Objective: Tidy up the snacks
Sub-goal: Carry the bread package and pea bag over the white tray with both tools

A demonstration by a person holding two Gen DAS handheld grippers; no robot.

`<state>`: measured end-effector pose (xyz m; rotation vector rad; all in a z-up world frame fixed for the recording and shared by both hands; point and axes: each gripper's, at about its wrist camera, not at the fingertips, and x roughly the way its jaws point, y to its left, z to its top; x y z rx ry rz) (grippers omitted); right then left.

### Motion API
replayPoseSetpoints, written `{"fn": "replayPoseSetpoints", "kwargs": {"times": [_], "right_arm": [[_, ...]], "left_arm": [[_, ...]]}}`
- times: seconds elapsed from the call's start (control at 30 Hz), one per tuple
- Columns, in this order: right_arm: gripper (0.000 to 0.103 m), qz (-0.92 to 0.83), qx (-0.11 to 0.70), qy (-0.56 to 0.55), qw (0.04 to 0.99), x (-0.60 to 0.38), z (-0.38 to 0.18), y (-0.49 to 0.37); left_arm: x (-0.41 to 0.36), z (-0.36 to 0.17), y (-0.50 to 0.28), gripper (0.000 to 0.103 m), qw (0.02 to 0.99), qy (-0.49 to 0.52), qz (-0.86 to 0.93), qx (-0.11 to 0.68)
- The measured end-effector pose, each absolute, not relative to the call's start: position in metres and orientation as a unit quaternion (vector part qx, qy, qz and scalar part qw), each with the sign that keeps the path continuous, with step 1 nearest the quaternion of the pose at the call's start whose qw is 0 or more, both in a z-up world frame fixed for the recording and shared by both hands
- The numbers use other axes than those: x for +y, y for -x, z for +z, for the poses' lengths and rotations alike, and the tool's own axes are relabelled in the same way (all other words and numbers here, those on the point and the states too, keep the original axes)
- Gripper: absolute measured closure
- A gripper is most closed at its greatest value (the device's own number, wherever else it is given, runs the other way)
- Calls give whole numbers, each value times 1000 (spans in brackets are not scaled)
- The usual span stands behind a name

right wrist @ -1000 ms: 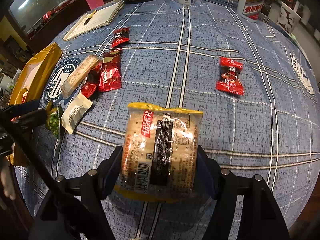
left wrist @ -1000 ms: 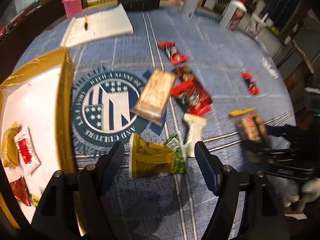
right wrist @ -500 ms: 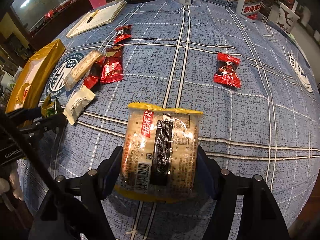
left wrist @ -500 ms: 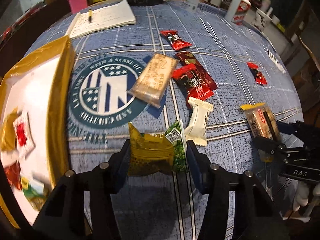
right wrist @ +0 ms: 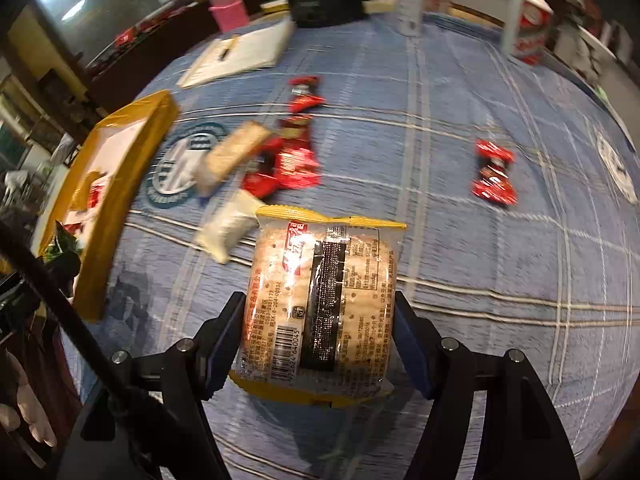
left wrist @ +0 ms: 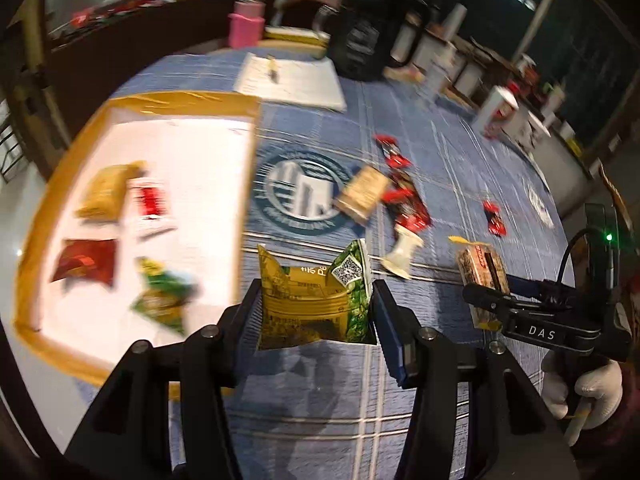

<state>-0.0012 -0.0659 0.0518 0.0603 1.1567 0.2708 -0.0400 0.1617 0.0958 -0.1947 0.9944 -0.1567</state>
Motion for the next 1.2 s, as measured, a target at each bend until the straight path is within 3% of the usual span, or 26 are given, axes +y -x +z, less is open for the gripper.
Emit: {"fn": "replayPoseSetpoints", "kwargs": {"times": [0.53,1.2], "right_arm": [[33,247,475,48,844,92,120,-13],[33,222,518,103,820,211,60,-57]], "left_arm": [[295,82,57,49,866,176,13,468],[370,50,-28,49,852,155,7,501]]}}
